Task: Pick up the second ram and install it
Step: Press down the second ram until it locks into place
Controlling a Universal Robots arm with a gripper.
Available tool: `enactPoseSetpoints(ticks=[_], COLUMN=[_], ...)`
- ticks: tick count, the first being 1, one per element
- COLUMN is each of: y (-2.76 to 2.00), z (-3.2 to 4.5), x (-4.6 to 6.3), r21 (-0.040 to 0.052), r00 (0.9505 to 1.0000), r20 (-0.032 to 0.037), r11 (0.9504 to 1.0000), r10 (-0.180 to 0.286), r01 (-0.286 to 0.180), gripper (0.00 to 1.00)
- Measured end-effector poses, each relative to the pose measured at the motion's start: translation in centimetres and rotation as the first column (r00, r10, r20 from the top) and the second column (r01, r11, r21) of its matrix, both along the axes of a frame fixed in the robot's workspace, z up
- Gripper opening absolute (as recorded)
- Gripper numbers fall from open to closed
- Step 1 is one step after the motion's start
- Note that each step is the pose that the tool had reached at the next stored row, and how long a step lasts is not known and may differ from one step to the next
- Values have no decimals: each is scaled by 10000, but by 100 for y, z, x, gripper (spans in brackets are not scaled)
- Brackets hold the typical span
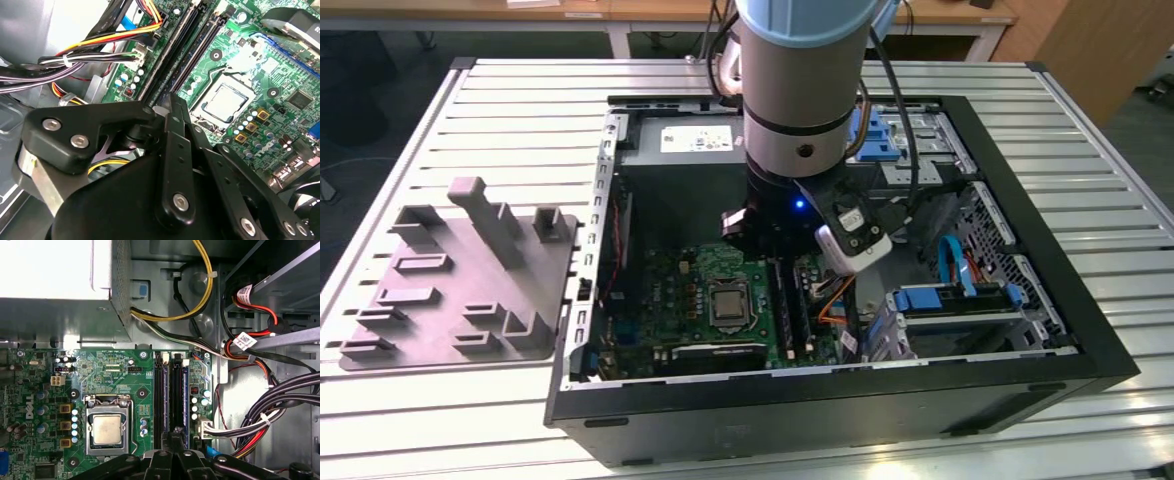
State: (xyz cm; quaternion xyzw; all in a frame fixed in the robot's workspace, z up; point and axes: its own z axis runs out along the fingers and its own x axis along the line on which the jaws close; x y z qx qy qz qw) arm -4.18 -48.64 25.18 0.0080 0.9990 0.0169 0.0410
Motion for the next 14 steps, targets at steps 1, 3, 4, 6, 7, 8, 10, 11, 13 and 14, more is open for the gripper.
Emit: enactPoseSetpoints(ticks=[1, 3, 4, 6, 7, 8, 10, 11, 13, 14], y=[0, 0, 0, 0, 1, 0, 0, 0, 0, 2], z=[0, 0, 0, -1, -2, -3, -2, -2, -3, -4], x=[0, 0, 0, 1, 3, 5, 6, 6, 6, 6], r21=[0, 0, 0, 1, 3, 5, 3, 3, 4, 7], r00=[10000, 10000, 10000, 10000, 9999, 9997, 9993, 9993, 9993, 9993], r20=[0, -1, -1, -22, -119, -256, -365, -367, -369, -369], r11=[10000, 10000, 10000, 10000, 10000, 10000, 10000, 10000, 10000, 10000], r10=[0, 0, 0, 1, 2, 1, 0, 0, 0, -1], r01=[0, 0, 0, -1, -2, -1, 0, 0, 0, 1], gripper=[10, 10, 10, 10, 10, 10, 10, 10, 10, 10])
